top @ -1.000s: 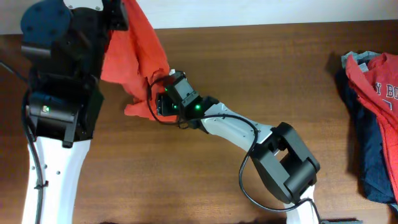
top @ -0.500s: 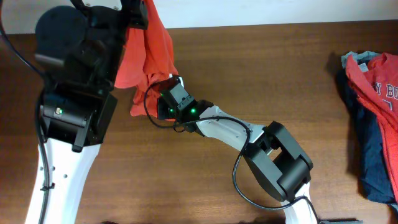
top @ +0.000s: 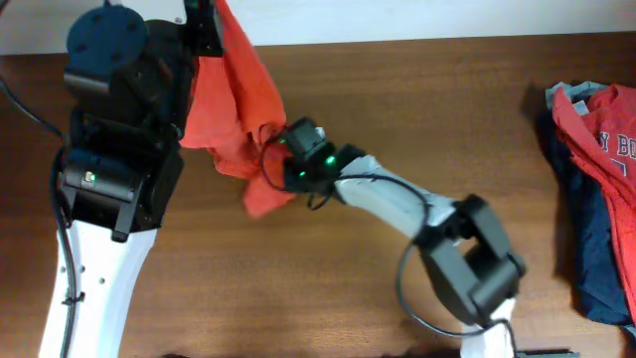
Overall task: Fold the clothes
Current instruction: 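Grasp the lower shirt edge with the right gripper, then stretch the shirt between both grippers, pulling apart left and right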
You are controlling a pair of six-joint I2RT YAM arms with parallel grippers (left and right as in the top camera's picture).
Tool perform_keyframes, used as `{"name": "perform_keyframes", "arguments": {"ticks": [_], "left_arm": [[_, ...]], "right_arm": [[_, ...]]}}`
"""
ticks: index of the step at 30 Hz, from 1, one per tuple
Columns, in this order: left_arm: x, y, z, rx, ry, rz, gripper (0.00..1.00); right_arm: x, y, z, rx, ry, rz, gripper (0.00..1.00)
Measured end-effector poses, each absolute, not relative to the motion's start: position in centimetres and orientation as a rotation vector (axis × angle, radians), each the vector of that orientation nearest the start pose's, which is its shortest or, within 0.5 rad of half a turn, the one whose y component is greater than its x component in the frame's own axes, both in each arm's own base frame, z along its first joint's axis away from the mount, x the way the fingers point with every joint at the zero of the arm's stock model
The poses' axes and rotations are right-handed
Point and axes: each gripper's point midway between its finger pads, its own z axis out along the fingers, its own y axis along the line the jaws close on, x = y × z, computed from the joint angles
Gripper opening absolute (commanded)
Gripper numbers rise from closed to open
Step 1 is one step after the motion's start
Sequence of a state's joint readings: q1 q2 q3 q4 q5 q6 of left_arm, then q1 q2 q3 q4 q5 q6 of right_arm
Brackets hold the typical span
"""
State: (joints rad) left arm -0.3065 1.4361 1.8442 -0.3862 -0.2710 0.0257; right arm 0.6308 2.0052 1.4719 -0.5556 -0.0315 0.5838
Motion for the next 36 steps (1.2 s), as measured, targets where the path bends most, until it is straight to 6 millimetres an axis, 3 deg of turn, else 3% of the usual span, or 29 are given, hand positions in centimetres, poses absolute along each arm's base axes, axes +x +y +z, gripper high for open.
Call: {"name": "perform_keyframes", "arguments": {"ticks": [2, 5, 7, 9, 14, 18, 24, 27, 30, 33, 36], "left_arm": [[42.1, -7.7, 52.3, 0.036, 1.587, 0.012, 0.01], [42.2, -6.3, 51.0, 0.019, 1.641, 0.052, 0.0], [42.2, -5.4, 50.1, 0.01, 1.678, 0.076, 0.0], [42.2, -4.8, 49.0, 0.007, 1.722, 0.097, 0.0], [41.8, -4.6, 47.4, 0.02, 1.791, 0.114, 0.0], [41.5, -4.5, 46.1, 0.032, 1.842, 0.125, 0.0], [41.0, -4.4, 44.6, 0.047, 1.906, 0.139, 0.01], [40.5, -3.8, 44.4, 0.034, 1.923, 0.169, 0.01], [38.8, -2.3, 45.4, -0.027, 1.908, 0.222, 0.01], [36.5, -0.8, 46.9, -0.104, 1.872, 0.251, 0.01], [34.7, 0.2, 48.0, -0.152, 1.854, 0.268, 0.0]], "right_arm": [[38.9, 27.0, 8.5, -0.072, 2.733, 0.419, 0.04], [39.5, 22.9, 14.0, -0.039, 2.669, 0.46, 0.04], [39.0, 19.0, 17.9, -0.012, 2.631, 0.478, 0.04], [38.2, 15.7, 20.2, -0.009, 2.623, 0.467, 0.04], [36.9, 10.9, 24.0, -0.054, 2.613, 0.394, 0.04], [35.7, 9.3, 26.7, -0.156, 2.61, 0.342, 0.04], [34.0, 8.6, 31.3, -0.257, 2.571, 0.291, 0.04], [32.8, 7.8, 34.7, -0.267, 2.522, 0.242, 0.04], [32.0, 6.9, 37.2, -0.253, 2.473, 0.183, 0.04], [31.7, 6.4, 37.8, -0.245, 2.458, 0.153, 0.04], [31.4, 6.1, 37.3, -0.241, 2.491, 0.13, 0.04]]}}
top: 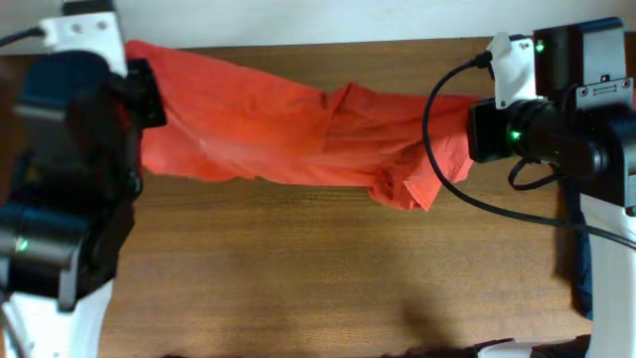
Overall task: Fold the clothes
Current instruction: 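Stretch the shirt between both grippers, pulling apart left and right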
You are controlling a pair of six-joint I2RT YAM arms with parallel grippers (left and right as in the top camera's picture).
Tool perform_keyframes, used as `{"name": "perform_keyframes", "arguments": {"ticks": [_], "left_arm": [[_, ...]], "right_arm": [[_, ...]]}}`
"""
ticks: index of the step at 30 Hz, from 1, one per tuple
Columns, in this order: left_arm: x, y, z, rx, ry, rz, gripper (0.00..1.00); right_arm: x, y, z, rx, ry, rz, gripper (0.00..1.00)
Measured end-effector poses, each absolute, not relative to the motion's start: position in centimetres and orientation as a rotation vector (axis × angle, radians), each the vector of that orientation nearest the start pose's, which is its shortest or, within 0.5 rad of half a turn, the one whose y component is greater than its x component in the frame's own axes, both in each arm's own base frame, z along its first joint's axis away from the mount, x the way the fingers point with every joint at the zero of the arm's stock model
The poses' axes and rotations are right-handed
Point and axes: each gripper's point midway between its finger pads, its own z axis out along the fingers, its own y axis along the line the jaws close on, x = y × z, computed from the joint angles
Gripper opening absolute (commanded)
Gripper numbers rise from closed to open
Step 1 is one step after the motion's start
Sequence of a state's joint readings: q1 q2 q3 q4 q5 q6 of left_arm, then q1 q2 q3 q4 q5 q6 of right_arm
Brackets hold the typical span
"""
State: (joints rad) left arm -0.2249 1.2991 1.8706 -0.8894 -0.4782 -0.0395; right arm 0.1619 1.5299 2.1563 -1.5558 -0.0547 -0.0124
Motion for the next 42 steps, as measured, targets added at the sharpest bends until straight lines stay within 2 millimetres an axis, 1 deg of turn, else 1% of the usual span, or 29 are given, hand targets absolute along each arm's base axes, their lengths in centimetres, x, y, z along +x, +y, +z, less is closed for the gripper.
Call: {"name": "perform_keyframes", "arguments": {"ticks": [2, 4, 5, 6, 7, 10, 11, 13, 14, 15, 16, 19, 20, 22, 24, 26, 27, 29, 31, 33, 34, 36, 39, 40, 41, 42], "left_arm": [[34.5, 0.5, 47.4, -0.167, 1.88, 0.28, 0.0], [35.1, 0.8, 46.0, -0.185, 1.927, 0.3, 0.0], [35.5, 1.0, 45.4, -0.193, 1.947, 0.31, 0.01], [36.9, 1.4, 43.9, -0.218, 1.984, 0.328, 0.01], [37.6, 1.7, 43.3, -0.233, 1.998, 0.334, 0.01], [39.0, 2.5, 42.7, -0.282, 1.994, 0.323, 0.01], [39.0, 2.8, 42.8, -0.295, 1.988, 0.319, 0.0], [38.8, 2.8, 43.5, -0.303, 1.973, 0.306, 0.01], [38.4, 2.8, 44.6, -0.308, 1.946, 0.289, 0.0], [37.9, 2.8, 45.3, -0.31, 1.929, 0.279, 0.01], [37.3, 2.8, 46.1, -0.313, 1.908, 0.265, 0.01], [35.1, 2.8, 48.1, -0.315, 1.853, 0.228, 0.01], [34.3, 2.8, 48.9, -0.316, 1.831, 0.215, 0.01], [32.6, 3.0, 50.4, -0.318, 1.787, 0.195, 0.01], [31.3, 3.0, 51.5, -0.314, 1.76, 0.175, 0.01], [30.2, 2.8, 51.9, -0.305, 1.75, 0.156, 0.01], [30.0, 2.8, 51.8, -0.3, 1.757, 0.153, 0.01], [30.0, 2.6, 51.4, -0.293, 1.776, 0.151, 0.01], [30.7, 2.5, 50.9, -0.288, 1.792, 0.15, 0.0], [31.9, 2.3, 50.2, -0.285, 1.816, 0.154, 0.01], [32.6, 2.2, 49.8, -0.283, 1.827, 0.156, 0.01], [34.8, 1.9, 49.1, -0.281, 1.84, 0.158, 0.01], [38.9, 1.4, 48.1, -0.284, 1.834, 0.158, 0.0], [40.7, 1.3, 47.5, -0.286, 1.831, 0.159, 0.0], [42.1, 1.3, 47.1, -0.291, 1.825, 0.16, 0.0], [43.7, 1.3, 46.5, -0.296, 1.823, 0.164, 0.0]], "right_arm": [[31.4, 5.8, 36.8, -0.237, 2.516, 0.112, 0.04], [31.7, 5.6, 35.9, -0.235, 2.551, 0.085, 0.04], [31.8, 5.5, 35.7, -0.232, 2.56, 0.082, 0.04], [32.3, 5.1, 35.1, -0.218, 2.579, 0.067, 0.04], [32.6, 4.7, 34.9, -0.201, 2.587, 0.06, 0.04], [32.7, 3.4, 34.8, -0.154, 2.596, 0.047, 0.04], [32.6, 2.6, 35.2, -0.124, 2.593, 0.044, 0.04], [32.2, 2.0, 35.7, -0.098, 2.587, 0.044, 0.04], [32.1, 1.5, 36.7, -0.078, 2.559, 0.046, 0.04], [31.8, 1.3, 37.4, -0.068, 2.542, 0.052, 0.04], [31.6, 1.0, 38.6, -0.056, 2.507, 0.056, 0.04], [30.5, 0.8, 40.3, -0.048, 2.464, 0.056, 0.04], [30.0, 1.0, 41.2, -0.051, 2.433, 0.064, 0.04], [29.3, 1.2, 42.3, -0.057, 2.393, 0.077, 0.04], [28.7, 1.4, 42.9, -0.065, 2.369, 0.092, 0.04], [28.2, 1.7, 43.4, -0.075, 2.352, 0.112, 0.04], [28.2, 1.8, 43.4, -0.076, 2.351, 0.116, 0.04], [28.3, 1.9, 43.3, -0.079, 2.354, 0.123, 0.04], [28.6, 1.9, 43.1, -0.087, 2.363, 0.123, 0.04], [29.5, 1.9, 42.5, -0.095, 2.38, 0.121, 0.04], [30.3, 1.9, 42.2, -0.098, 2.388, 0.121, 0.04], [32.0, 1.9, 41.6, -0.111, 2.395, 0.116, 0.04], [36.3, 1.9, 40.2, -0.122, 2.394, 0.111, 0.04], [38.3, 1.8, 39.9, -0.125, 2.372, 0.106, 0.04], [39.6, 1.8, 39.6, -0.125, 2.363, 0.101, 0.04], [41.7, 1.7, 39.0, -0.124, 2.345, 0.096, 0.04]]}}
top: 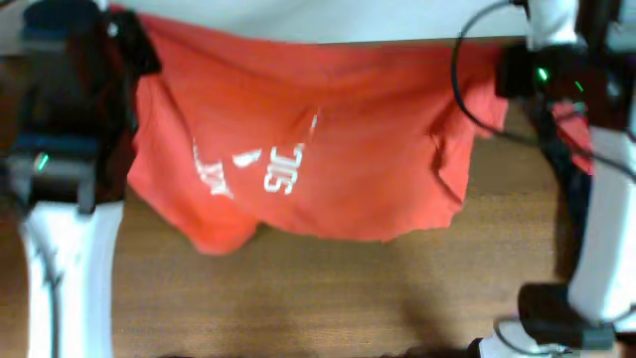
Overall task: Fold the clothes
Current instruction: 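Stretch the shirt between both grippers, pulling apart left and right, then lay the stretched shirt flat on the table and open both grippers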
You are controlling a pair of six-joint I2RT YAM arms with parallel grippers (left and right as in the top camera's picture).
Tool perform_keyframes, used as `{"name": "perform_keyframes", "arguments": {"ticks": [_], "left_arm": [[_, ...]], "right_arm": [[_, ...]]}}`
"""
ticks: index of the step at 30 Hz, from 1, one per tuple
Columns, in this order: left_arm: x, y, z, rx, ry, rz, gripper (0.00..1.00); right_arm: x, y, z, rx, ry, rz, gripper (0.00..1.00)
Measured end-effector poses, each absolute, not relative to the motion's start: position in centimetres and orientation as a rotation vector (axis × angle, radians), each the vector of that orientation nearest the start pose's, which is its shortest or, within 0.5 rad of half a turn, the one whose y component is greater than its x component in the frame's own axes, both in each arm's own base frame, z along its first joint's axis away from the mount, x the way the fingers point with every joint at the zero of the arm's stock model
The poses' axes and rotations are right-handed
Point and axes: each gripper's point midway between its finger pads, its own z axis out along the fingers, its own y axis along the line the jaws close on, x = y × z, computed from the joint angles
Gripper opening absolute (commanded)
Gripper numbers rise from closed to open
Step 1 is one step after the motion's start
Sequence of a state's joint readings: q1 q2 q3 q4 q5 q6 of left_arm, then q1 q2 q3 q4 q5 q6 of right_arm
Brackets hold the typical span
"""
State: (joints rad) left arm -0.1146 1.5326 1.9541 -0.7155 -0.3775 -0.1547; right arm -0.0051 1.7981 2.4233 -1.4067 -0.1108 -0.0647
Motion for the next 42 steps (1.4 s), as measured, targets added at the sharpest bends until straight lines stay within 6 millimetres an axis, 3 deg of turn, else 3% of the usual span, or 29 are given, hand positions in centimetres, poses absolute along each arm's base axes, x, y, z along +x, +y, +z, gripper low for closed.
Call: {"name": "perform_keyframes", "arguments": {"ticks": [3, 7, 11, 13, 17, 20, 27, 31, 33, 37, 42], "left_arm": [[48.0, 1.7, 45.1, -0.312, 1.787, 0.171, 0.0], [52.6, 1.9, 45.2, -0.282, 1.681, 0.193, 0.0], [53.4, 1.7, 46.8, -0.254, 1.6, 0.202, 0.0], [53.1, 1.7, 46.5, -0.242, 1.628, 0.211, 0.0], [51.9, 1.4, 40.7, -0.175, 1.882, 0.257, 0.0], [50.3, 1.4, 36.5, -0.134, 2.069, 0.287, 0.0], [46.7, 0.9, 29.3, -0.061, 2.397, 0.295, 0.0], [44.5, 0.9, 23.8, -0.074, 2.63, 0.314, 0.0], [43.7, 0.7, 21.3, -0.082, 2.732, 0.308, 0.0], [42.7, 0.1, 18.9, -0.1, 2.836, 0.275, 0.0], [40.9, 0.0, 18.0, -0.135, 2.925, 0.271, 0.0]], "right_arm": [[45.9, 1.6, 38.0, -0.127, 2.298, 0.085, 0.04], [50.0, 1.4, 39.0, -0.138, 2.173, 0.053, 0.04], [51.4, 0.9, 41.3, -0.126, 2.065, 0.01, 0.04], [51.2, 0.8, 41.0, -0.125, 2.082, 0.005, 0.04], [50.0, 0.8, 38.9, -0.128, 2.177, 0.012, 0.04], [48.6, 1.0, 35.5, -0.136, 2.322, 0.037, 0.04], [46.1, 1.7, 25.9, -0.149, 2.706, 0.126, 0.04], [43.8, 1.8, 22.0, -0.144, 2.904, 0.162, 0.04], [42.6, 1.9, 21.2, -0.141, 2.972, 0.171, 0.04], [41.7, 2.1, 20.4, -0.138, 3.02, 0.201, 0.04], [40.1, 2.6, 17.8, -0.129, 3.128, 0.263, 0.04]]}}
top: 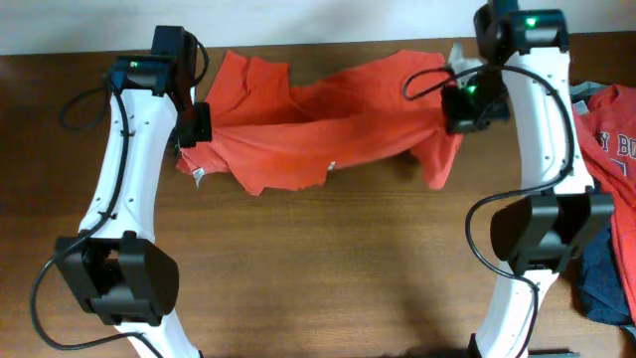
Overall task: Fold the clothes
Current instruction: 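Lay the stretched shirt flat on the table and open both grippers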
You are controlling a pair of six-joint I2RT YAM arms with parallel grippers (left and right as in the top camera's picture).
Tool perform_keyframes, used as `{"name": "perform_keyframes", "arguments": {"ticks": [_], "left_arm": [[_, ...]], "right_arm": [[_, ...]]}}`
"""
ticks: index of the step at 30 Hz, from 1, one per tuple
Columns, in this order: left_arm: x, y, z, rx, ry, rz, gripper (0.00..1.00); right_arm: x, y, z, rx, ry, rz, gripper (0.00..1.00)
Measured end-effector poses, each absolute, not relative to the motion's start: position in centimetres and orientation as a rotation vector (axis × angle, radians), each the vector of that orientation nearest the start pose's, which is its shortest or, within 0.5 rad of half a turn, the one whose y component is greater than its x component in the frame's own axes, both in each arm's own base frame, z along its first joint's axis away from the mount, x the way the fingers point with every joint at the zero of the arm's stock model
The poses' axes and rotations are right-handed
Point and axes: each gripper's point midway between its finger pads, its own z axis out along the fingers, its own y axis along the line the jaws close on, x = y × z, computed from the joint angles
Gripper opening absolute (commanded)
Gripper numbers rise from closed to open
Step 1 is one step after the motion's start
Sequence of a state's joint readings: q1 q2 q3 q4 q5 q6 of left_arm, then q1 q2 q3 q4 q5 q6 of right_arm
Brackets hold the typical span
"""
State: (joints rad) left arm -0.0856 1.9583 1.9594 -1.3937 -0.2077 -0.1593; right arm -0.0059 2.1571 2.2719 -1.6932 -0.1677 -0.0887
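Note:
An orange-red T-shirt (318, 124) lies stretched across the far part of the table, bunched and wrinkled, with its far edge near the table's back edge. My left gripper (195, 127) holds the shirt's left end low at the table. My right gripper (455, 99) is shut on the shirt's right end, where a flap of cloth hangs down. The fingertips of both are hidden by the gripper bodies and the cloth.
A pile of clothes (606, 189), red on top with dark blue beneath, lies at the table's right edge beside my right arm. The brown wooden table (318, 268) stretches toward the front. A pale wall runs behind the back edge.
Both grippers have come down and apart from the camera toward the table's back. The shirt, then spread wide in the air with its print showing, now lies bunched on the table.
The shirt first hung crumpled from my left gripper at the far left, with my right gripper at its lower part. Then it was stretched between both grippers across the table. After that it was held up spread wide, and now it rests low on the table.

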Motion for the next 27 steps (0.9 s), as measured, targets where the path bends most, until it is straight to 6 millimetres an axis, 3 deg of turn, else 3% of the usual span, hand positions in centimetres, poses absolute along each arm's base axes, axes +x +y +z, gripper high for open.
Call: {"name": "perform_keyframes", "arguments": {"ticks": [9, 15, 17, 21, 27], "left_arm": [[38.4, -0.3, 16.8, -0.144, 3.039, 0.252, 0.01], [35.6, -0.4, 12.0, -0.138, 3.175, 0.259, 0.0], [35.2, -0.4, 10.7, -0.136, 3.192, 0.261, 0.03], [35.5, -0.5, 9.4, -0.145, 3.181, 0.252, 0.21], [39.1, -0.8, 9.6, -0.154, 3.037, 0.209, 0.23]], "right_arm": [[35.4, 3.8, 12.1, -0.139, 3.376, 0.319, 0.04], [34.0, 3.8, 10.9, -0.134, 3.441, 0.329, 0.04], [34.0, 3.8, 10.6, -0.134, 3.441, 0.329, 0.04], [34.9, 3.8, 10.3, -0.139, 3.404, 0.322, 0.04], [37.4, 3.8, 9.7, -0.15, 3.297, 0.304, 0.04]]}}
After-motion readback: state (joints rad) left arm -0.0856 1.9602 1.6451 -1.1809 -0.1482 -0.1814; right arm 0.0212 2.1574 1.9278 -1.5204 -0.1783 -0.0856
